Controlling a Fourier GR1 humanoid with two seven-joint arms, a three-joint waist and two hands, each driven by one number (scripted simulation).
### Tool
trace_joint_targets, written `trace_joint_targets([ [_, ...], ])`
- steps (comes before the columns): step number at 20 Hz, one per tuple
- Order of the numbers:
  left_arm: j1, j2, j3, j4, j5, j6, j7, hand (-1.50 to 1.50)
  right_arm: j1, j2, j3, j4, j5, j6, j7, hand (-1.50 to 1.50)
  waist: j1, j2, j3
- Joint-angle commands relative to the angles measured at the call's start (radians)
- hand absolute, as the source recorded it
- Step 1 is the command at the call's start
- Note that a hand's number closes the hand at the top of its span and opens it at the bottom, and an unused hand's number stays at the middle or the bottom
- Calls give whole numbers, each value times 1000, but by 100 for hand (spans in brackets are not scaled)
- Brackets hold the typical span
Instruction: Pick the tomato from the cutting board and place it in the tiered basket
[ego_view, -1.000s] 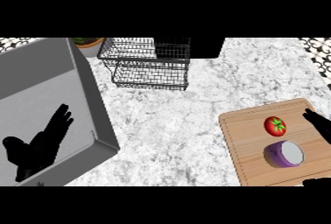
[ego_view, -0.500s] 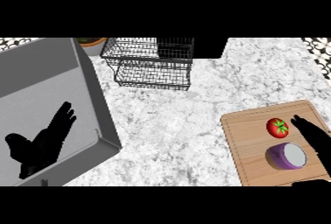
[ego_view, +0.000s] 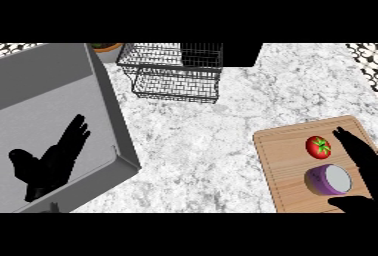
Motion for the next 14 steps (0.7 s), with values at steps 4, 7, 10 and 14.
trace_joint_targets([
  [4, -132, -53, -99, 19, 24, -66, 60, 0, -72, 33, -15, 114, -7, -16, -53, -150, -12, 7, -8],
  [7, -157, -60, -96, 36, 7, -48, 67, 0, -84, 55, -7, 140, 0, -23, -60, -150, -18, 7, -9],
  [10, -167, -39, -60, 40, 21, -80, 78, 0, -135, 45, -37, 226, -9, -23, -94, -150, -12, 8, -8],
  [14, -142, -61, -90, 52, 10, -54, 42, 0, -137, 113, -8, 293, 25, -84, -123, -150, -14, 8, -8],
])
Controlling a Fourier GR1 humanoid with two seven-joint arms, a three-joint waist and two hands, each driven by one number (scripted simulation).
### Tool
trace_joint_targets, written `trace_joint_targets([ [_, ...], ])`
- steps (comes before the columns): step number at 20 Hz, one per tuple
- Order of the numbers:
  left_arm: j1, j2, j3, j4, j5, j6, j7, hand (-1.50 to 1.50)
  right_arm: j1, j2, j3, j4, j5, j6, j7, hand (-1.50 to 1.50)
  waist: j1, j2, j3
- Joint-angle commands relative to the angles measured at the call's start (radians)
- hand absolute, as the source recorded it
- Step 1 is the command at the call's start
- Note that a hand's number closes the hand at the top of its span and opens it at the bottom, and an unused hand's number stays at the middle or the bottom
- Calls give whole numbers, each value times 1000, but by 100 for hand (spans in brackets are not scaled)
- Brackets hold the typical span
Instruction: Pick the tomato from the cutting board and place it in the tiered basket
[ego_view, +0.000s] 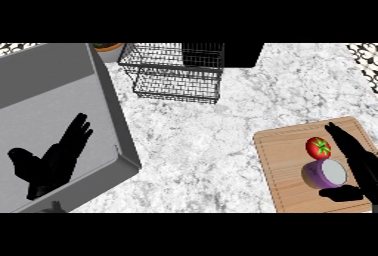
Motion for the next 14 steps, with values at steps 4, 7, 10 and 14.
trace_joint_targets([
  [4, -158, -27, -91, 41, 23, -45, 71, 0, -106, 20, -39, 155, -21, 4, -43, -150, -14, 11, -3],
  [7, -111, -27, -157, 7, 30, 9, 62, 0, -91, 56, -30, 238, 14, -65, -92, -150, -13, 11, -3],
  [10, -132, -27, -151, 46, 18, 15, 34, 0, -173, 49, -26, 255, 25, -24, -60, -150, -15, 10, -4],
  [14, -139, -27, -172, 22, 1, 39, 70, 0, -217, 72, -11, 333, 65, -47, -67, -150, -14, 11, -4],
])
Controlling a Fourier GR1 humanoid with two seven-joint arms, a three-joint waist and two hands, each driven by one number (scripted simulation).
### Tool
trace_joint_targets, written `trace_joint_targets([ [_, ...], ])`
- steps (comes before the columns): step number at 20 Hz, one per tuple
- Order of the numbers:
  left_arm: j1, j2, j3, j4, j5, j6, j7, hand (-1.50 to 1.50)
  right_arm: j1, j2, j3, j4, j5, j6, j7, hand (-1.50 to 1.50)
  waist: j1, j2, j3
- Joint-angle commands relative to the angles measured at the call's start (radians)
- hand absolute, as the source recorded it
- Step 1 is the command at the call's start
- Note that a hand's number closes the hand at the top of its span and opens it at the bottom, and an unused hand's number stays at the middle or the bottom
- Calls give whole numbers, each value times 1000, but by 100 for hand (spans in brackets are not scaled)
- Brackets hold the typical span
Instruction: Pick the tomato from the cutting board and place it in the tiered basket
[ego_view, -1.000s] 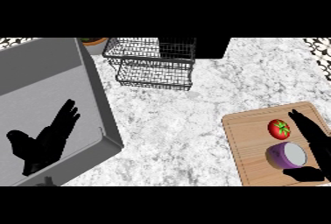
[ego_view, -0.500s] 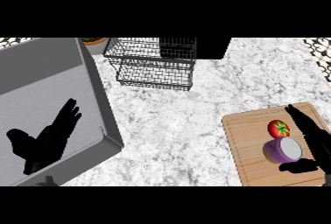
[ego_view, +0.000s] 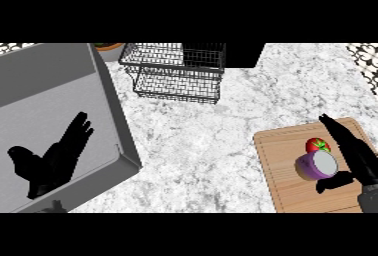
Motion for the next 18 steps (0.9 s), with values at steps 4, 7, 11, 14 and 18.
trace_joint_targets([
  [4, -139, -22, -109, 29, 14, -37, 61, 0, -111, 70, 22, 154, 19, -23, -110, 150, -9, 13, 7],
  [7, -124, -22, -133, 35, 21, 12, 54, 0, -59, 62, 36, 110, 36, -37, -155, 150, -26, 8, 5],
  [11, -139, -22, -80, 43, 3, -31, 61, 0, -58, 93, 31, 131, 58, -99, -170, 150, -28, 9, 5],
  [14, -115, -22, -132, 4, 20, -11, 72, 0, -65, 98, 1, 156, 29, -106, -219, 150, -29, 9, 7],
  [18, -95, -22, -129, 43, 2, 1, 18, 0, -75, 132, 5, 75, 33, -73, -81, 150, -40, 5, 3],
])
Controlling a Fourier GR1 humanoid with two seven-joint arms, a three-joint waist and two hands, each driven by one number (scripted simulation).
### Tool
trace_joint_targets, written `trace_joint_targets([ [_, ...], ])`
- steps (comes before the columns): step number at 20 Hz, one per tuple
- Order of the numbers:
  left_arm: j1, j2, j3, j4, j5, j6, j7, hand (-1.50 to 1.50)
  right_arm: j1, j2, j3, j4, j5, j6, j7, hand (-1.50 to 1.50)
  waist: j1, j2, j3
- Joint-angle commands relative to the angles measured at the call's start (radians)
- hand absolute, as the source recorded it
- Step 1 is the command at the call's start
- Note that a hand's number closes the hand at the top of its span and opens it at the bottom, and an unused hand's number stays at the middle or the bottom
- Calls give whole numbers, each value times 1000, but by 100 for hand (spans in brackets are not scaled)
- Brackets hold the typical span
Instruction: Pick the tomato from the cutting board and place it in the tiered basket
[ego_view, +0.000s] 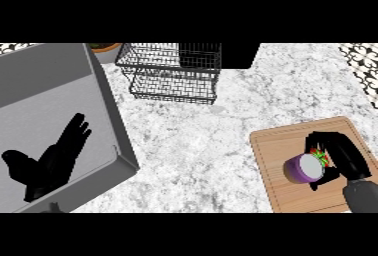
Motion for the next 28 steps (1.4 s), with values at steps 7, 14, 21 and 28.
trace_joint_targets([
  [7, -21, -16, -26, -11, 3, -55, 5, 0, 72, 265, 92, -64, 186, -72, 604, 150, -81, 3, 4],
  [14, 23, -17, -1, -31, 12, -75, 15, 0, 26, 410, 128, -337, 219, -66, 851, 150, -116, -20, 7],
  [21, 4, -17, -22, -11, 8, -59, 19, 0, -58, 418, 308, -675, 325, -97, 1151, 150, -112, -23, 9],
  [28, -21, -17, -36, 7, 4, -66, 17, 0, -261, 419, 455, -942, 499, 100, 1548, 150, -72, -13, 11],
])
